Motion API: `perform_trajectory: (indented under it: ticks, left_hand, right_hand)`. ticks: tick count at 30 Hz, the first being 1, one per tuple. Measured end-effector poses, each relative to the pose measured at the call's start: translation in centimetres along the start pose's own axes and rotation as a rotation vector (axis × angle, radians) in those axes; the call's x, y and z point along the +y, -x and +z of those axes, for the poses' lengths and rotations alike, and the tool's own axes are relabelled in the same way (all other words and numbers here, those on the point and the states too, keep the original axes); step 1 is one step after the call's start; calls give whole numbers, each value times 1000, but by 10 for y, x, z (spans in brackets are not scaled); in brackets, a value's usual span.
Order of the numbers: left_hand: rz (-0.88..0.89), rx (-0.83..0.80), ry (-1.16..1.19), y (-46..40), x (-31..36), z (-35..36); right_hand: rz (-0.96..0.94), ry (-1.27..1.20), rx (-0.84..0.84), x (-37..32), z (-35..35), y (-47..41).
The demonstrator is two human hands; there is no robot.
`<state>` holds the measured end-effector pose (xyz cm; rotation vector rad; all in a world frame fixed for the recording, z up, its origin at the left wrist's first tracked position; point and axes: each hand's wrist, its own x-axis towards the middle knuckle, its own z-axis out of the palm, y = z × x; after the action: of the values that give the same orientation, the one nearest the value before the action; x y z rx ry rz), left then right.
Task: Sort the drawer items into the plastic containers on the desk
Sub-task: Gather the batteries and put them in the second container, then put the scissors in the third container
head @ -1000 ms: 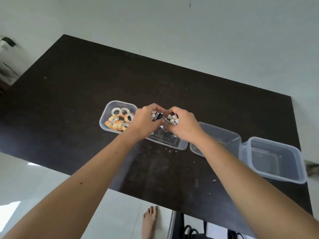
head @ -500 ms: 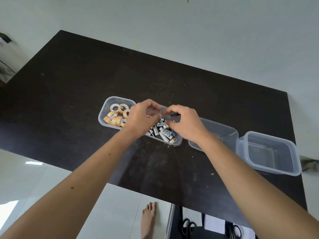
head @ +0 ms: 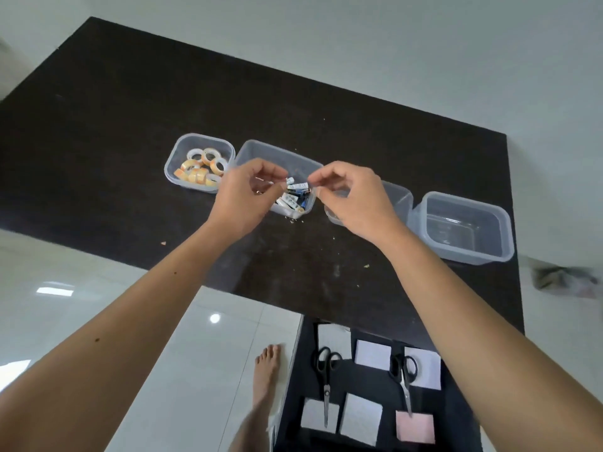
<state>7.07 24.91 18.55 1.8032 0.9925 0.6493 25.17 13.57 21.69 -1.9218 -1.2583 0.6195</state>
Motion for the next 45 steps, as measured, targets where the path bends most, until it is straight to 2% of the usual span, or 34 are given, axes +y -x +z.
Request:
perform_trajectory:
  ticks: [5,10,16,23,27,34,37,45]
  left_hand:
    - [-7,-53,132,66,10,43]
    - [-17,-146,150,146,4,99]
    - [-118,-276,89,229,-18,149]
    - [-255,-246,-166,299,-69,176]
    - [-183,-293,-271,311,-95,190]
    - [-302,-342,-297,302,-115,211]
    - [-331,-330,-326,298,-118,217]
    - [-436,-203,-188,294,-121,220]
  right_hand:
    - [64,-47,-8,29,-28,79]
    - [136,-82,-21,69,-49,170]
    - [274,-119,-7,125,-55,264]
    - [534,-94,-25,208,-17,356]
    - [603,-54,56,248,8,379]
    - [656,18,201,277,29,376]
    - [701,46,187,281,33,374]
    - [700,49,143,281,29,376]
